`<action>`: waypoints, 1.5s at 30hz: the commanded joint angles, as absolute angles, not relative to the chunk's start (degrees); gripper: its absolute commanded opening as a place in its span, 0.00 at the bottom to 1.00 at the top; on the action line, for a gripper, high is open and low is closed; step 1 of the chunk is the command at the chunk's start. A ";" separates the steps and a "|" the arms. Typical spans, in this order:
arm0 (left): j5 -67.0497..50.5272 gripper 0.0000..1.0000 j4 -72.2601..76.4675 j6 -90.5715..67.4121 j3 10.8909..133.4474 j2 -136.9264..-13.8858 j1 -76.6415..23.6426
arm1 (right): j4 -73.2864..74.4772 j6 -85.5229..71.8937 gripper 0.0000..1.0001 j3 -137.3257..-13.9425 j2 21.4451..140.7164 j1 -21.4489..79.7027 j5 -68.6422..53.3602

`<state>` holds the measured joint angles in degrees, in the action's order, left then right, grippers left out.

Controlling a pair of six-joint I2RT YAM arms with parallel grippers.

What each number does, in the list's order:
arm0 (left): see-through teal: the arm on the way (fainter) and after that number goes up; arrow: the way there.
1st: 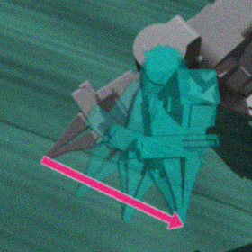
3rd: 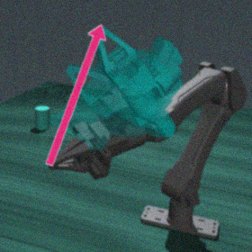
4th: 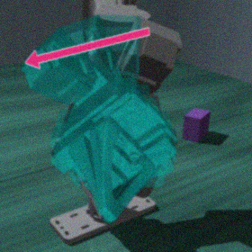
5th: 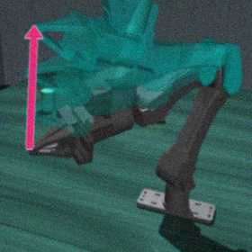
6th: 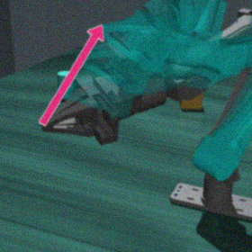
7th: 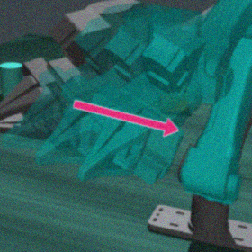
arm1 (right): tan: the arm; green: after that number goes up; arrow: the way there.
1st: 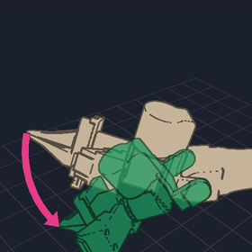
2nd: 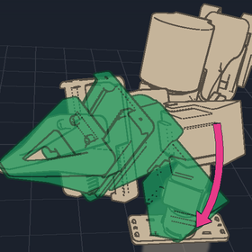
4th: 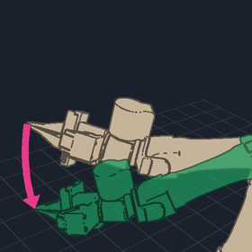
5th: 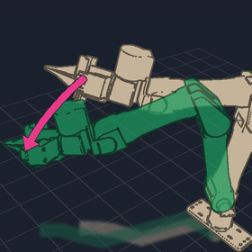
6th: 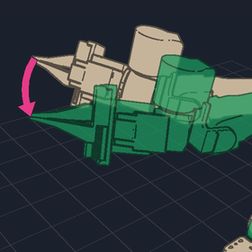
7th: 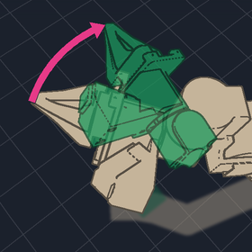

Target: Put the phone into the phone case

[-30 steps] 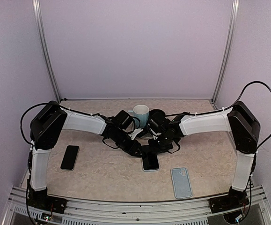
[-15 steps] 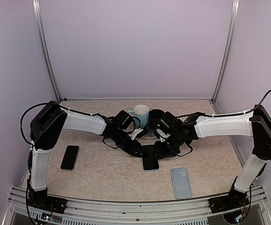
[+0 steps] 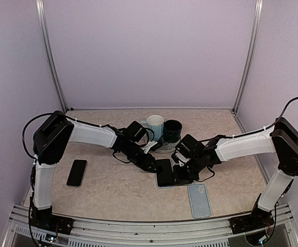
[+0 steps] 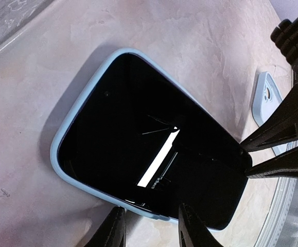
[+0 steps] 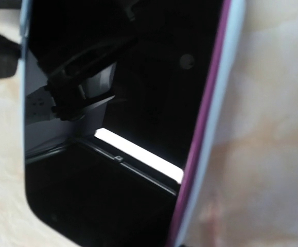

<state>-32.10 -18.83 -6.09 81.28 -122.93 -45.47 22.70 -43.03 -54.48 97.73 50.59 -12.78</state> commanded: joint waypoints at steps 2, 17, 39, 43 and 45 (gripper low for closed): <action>-29.80 0.37 -18.47 -6.00 80.24 -123.09 -45.70 | 21.53 -42.90 0.15 -53.49 100.26 51.06 -11.81; -31.70 0.37 -18.44 -6.40 79.79 -123.34 -46.23 | 35.59 -42.50 0.11 -61.46 111.37 54.56 0.08; -28.77 0.52 -26.89 2.90 89.10 -114.29 -38.99 | 50.46 -49.95 0.48 -64.93 91.62 54.87 4.89; -26.37 0.57 -27.64 4.32 86.96 -112.35 -36.53 | 51.84 -55.40 0.57 -62.58 89.66 58.34 1.93; -25.06 0.59 -27.52 5.15 85.77 -111.48 -35.85 | 53.62 -56.68 0.58 -62.70 90.58 60.07 1.45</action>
